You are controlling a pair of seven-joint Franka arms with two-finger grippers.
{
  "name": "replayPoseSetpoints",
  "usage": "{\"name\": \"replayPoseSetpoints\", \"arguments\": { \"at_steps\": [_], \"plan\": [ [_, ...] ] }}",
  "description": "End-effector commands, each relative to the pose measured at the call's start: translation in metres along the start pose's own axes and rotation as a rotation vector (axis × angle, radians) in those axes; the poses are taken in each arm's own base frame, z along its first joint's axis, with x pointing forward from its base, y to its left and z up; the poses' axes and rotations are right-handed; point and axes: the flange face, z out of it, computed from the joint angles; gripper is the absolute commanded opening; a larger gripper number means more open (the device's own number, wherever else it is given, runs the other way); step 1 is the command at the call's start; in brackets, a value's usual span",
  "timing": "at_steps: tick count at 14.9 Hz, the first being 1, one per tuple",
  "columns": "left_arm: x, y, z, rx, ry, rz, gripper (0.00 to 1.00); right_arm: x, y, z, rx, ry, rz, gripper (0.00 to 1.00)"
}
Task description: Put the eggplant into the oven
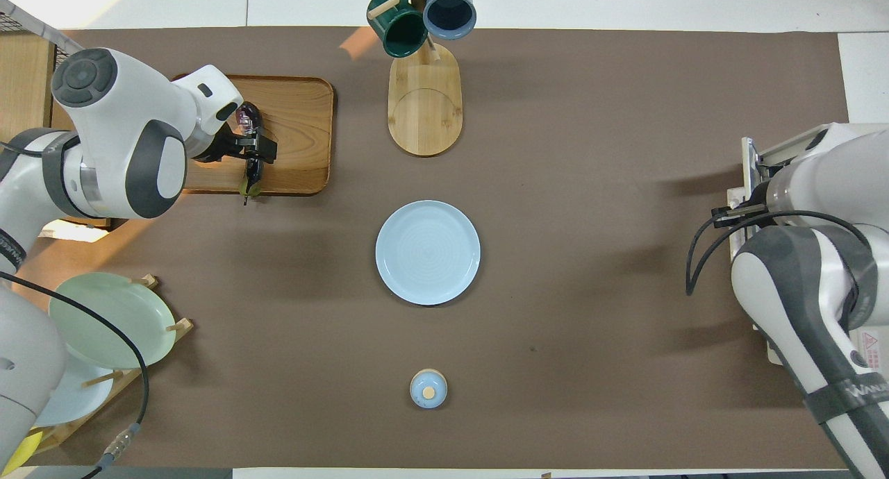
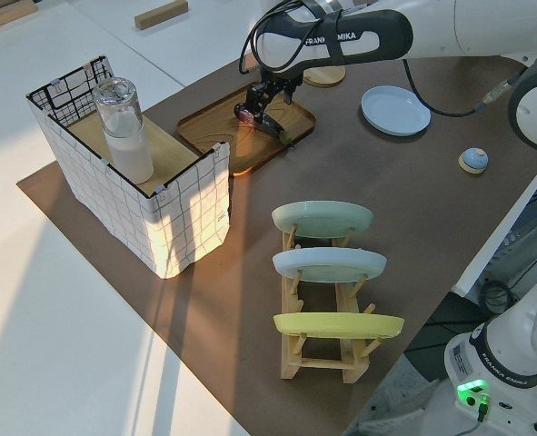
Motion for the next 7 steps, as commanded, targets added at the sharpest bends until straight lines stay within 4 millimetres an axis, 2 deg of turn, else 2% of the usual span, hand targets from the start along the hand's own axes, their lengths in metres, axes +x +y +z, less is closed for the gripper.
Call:
{"name": "replayPoseSetpoints", "arguments": {
  "at_steps": [1, 3, 7],
  "plan": [
    [0.001, -0.003, 0.011, -0.011, 0.019, 0.006, 1.0, -0.005, 0.001, 0.039, 0.002, 0.005, 0.028, 0.0],
    [0.004, -0.005, 0.019, -0.011, 0.031, 0.016, 1.0, -0.004, -0.02, 0.048, 0.01, 0.035, 0.007, 0.0],
    [0.007, -0.012, 0.019, -0.009, 0.04, 0.055, 1.0, -0.003, -0.025, 0.07, 0.014, 0.023, 0.003, 0.0]
  ]
}}
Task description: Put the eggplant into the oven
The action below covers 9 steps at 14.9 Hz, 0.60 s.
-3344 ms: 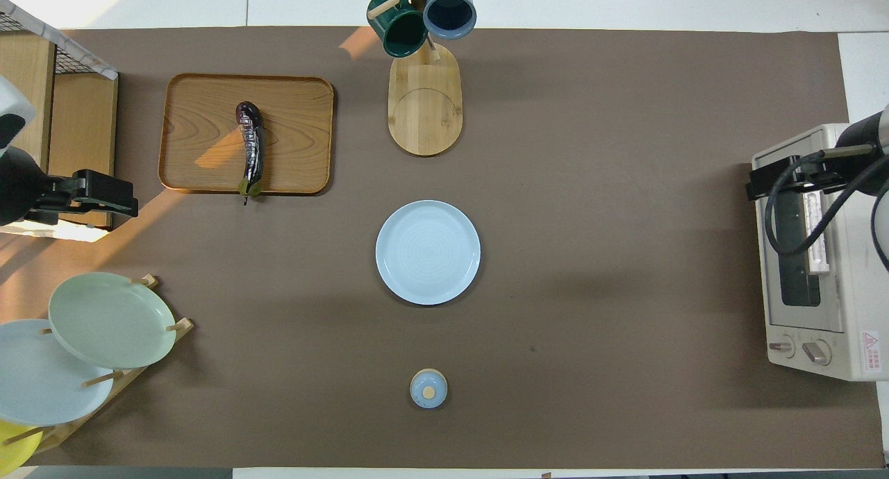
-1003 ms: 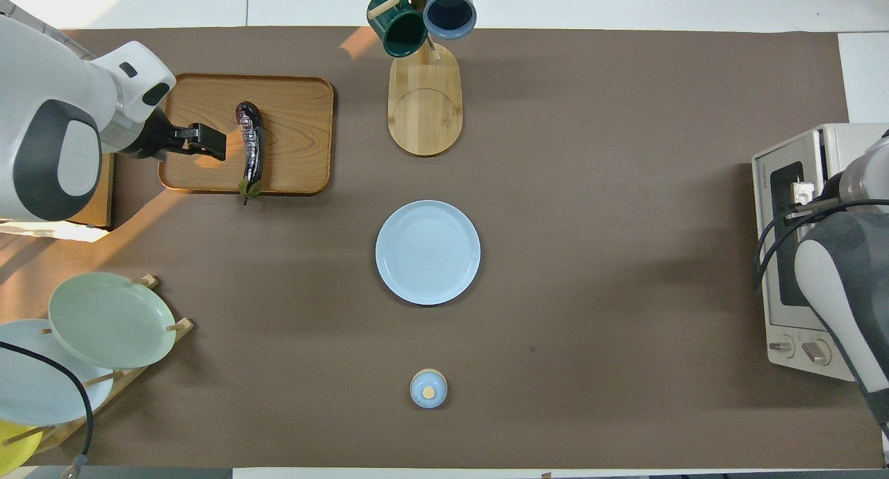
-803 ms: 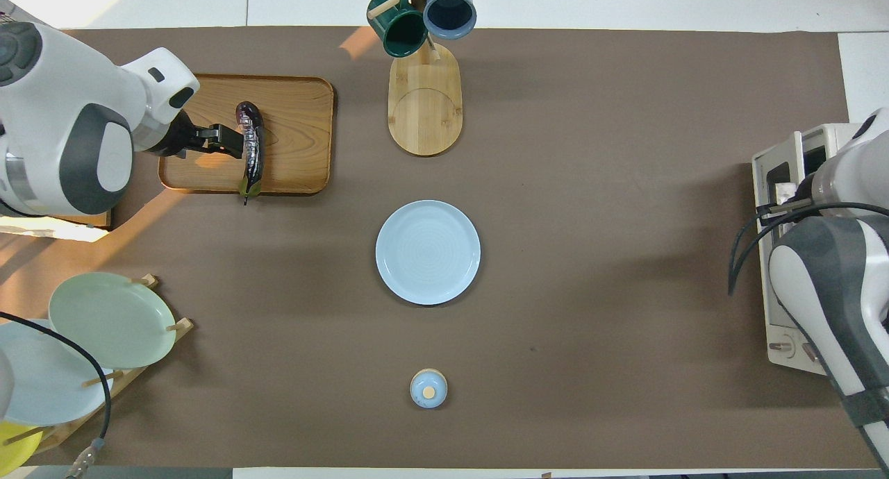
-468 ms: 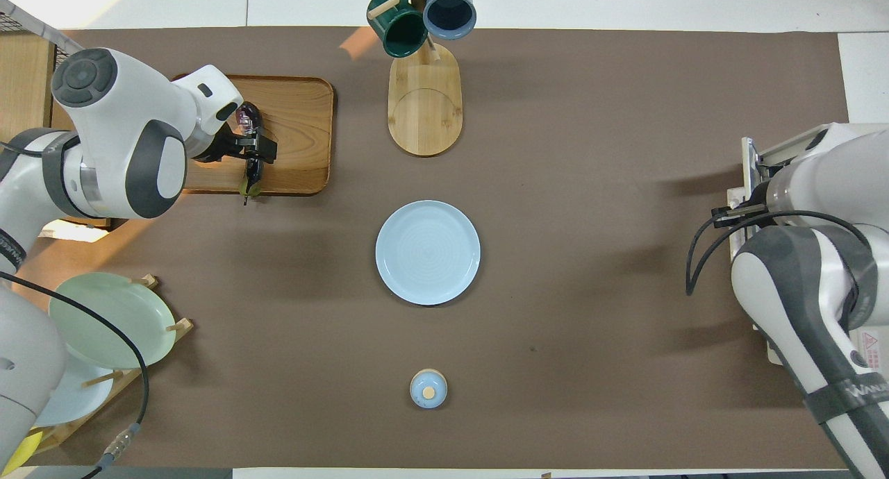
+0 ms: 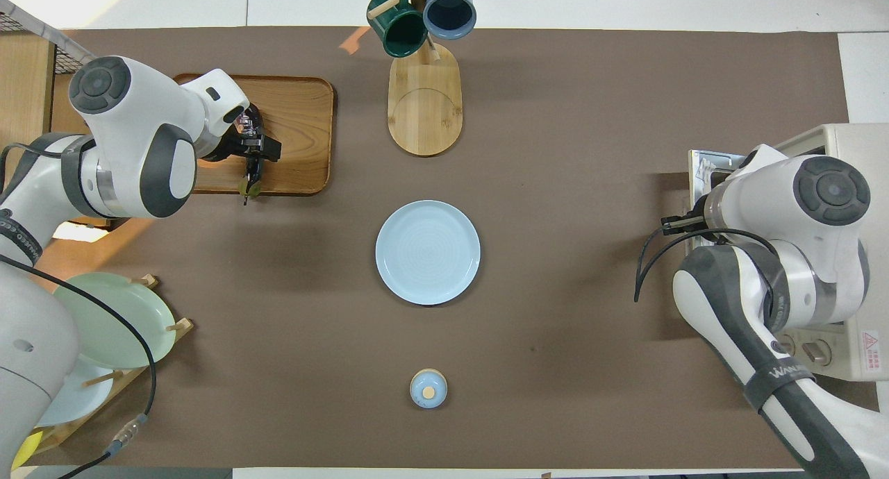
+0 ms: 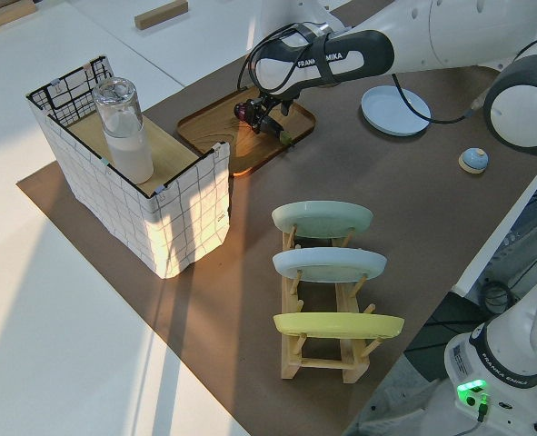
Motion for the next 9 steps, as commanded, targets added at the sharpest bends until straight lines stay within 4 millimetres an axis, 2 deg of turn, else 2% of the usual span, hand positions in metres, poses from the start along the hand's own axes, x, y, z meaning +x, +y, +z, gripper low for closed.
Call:
{"name": "replayPoseSetpoints", "arguments": {
  "at_steps": [1, 2, 5, 7, 8, 9],
  "plan": [
    [0.001, -0.004, 0.003, -0.01, 0.019, 0.024, 1.0, -0.003, 0.011, 0.012, -0.001, -0.001, 0.023, 0.0],
    [0.002, -0.003, 0.01, -0.011, 0.021, 0.024, 1.0, -0.005, 0.009, 0.018, 0.001, -0.013, 0.024, 0.0],
    [0.003, -0.002, 0.014, -0.011, 0.03, 0.025, 1.0, -0.007, 0.007, 0.026, 0.002, -0.015, 0.066, 0.0],
    [0.003, -0.001, 0.014, -0.011, 0.028, 0.026, 0.93, -0.014, 0.004, 0.034, 0.004, 0.001, 0.064, 0.0],
    [0.002, -0.001, 0.014, -0.011, 0.026, 0.026, 0.8, -0.017, 0.004, 0.037, 0.005, 0.001, 0.065, 0.0],
    [0.002, -0.002, 0.015, -0.011, 0.019, 0.027, 0.49, -0.019, 0.004, 0.039, 0.006, 0.003, 0.065, 0.0]
  ]
}}
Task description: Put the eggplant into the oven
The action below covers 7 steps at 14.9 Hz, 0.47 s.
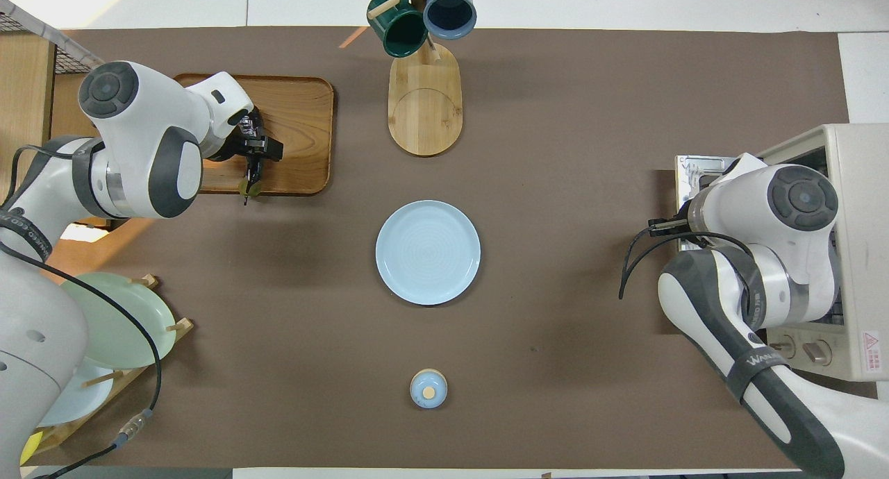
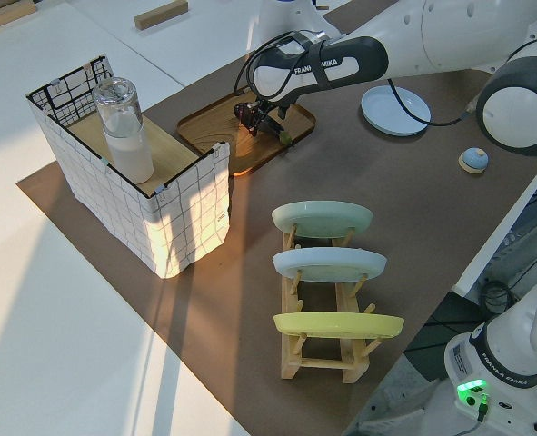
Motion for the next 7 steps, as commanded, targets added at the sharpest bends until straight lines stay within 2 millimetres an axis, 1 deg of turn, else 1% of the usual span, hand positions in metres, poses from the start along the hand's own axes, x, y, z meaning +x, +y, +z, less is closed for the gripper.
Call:
{"name": "replayPoseSetpoints", "arguments": {
  "at_steps": [1, 2, 3, 5, 7],
  "plan": [
    [0.0, -0.004, -0.001, -0.01, 0.004, 0.008, 0.24, -0.019, 0.011, 0.01, -0.002, -0.017, 0.025, 0.0],
    [0.0, -0.004, -0.003, -0.011, -0.008, 0.007, 0.04, -0.02, 0.011, 0.011, -0.002, -0.019, 0.026, 0.0],
    [0.004, -0.006, -0.011, -0.011, -0.014, 0.006, 0.0, -0.02, 0.011, 0.011, -0.002, -0.019, 0.026, 0.0],
    [0.009, -0.005, -0.029, -0.018, -0.032, 0.003, 0.0, -0.02, 0.011, 0.011, -0.002, -0.019, 0.031, 0.0],
    [0.015, -0.001, -0.056, -0.058, -0.046, -0.019, 0.0, -0.02, 0.007, 0.011, 0.0, -0.021, 0.042, 0.0]
  ]
}}
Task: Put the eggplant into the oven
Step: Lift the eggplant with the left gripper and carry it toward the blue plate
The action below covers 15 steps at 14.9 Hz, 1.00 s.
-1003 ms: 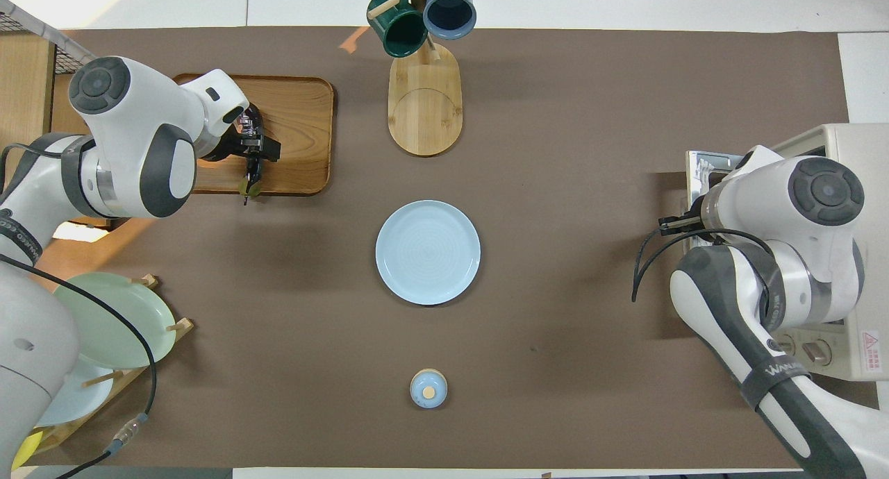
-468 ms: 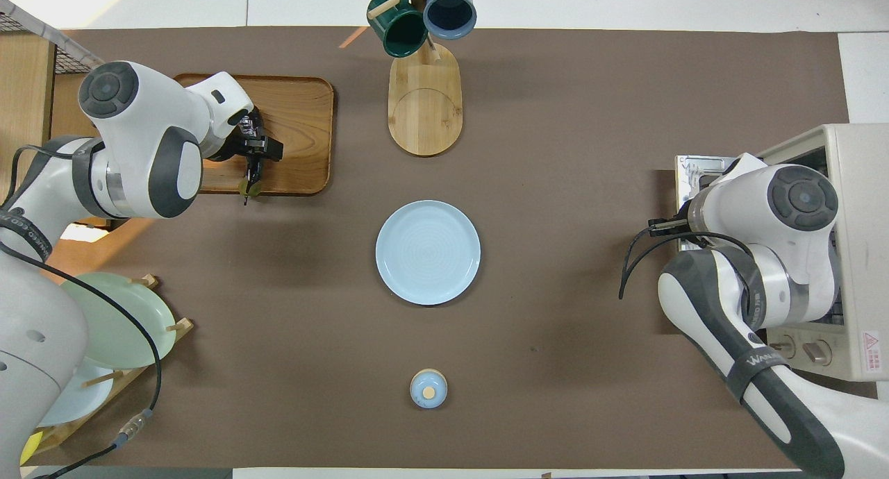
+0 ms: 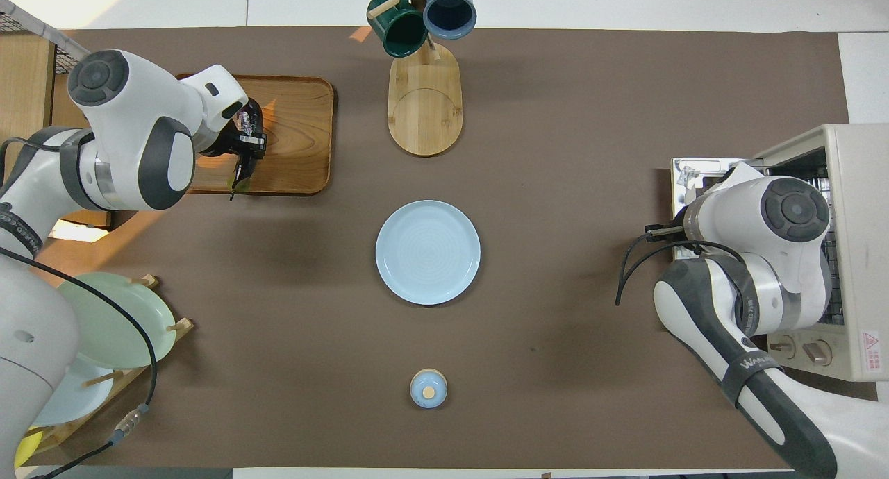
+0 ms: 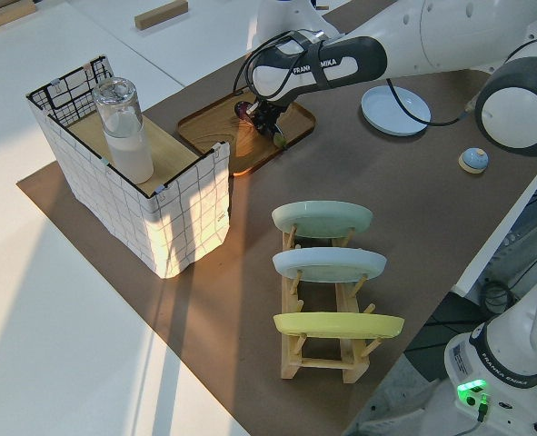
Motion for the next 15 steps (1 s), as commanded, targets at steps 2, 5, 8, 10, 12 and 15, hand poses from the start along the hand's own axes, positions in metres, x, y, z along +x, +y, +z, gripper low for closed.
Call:
{"name": "replayPoseSetpoints", "arguments": {
  "at_steps": [2, 5, 8, 10, 12, 15],
  "plan": [
    [0.002, 0.009, -0.059, -0.061, -0.016, -0.011, 0.0, -0.009, -0.019, -0.004, 0.001, -0.014, 0.036, 0.0],
    [-0.009, 0.021, -0.088, -0.08, -0.042, -0.013, 0.0, 0.004, -0.053, -0.023, 0.008, -0.003, 0.064, 0.0],
    [-0.026, 0.055, -0.111, -0.079, -0.065, -0.038, 0.0, 0.017, -0.073, -0.051, 0.008, -0.007, 0.061, 0.44],
    [-0.039, 0.088, -0.124, -0.074, -0.079, -0.065, 0.0, 0.017, -0.076, -0.066, 0.012, 0.019, 0.05, 1.0],
    [-0.051, 0.115, -0.138, -0.07, -0.092, -0.086, 0.0, 0.016, -0.074, -0.085, 0.019, 0.051, 0.063, 1.0],
    [-0.077, 0.173, -0.142, -0.059, -0.11, -0.11, 0.0, 0.008, -0.069, -0.093, 0.069, 0.002, 0.115, 1.0]
  ]
}}
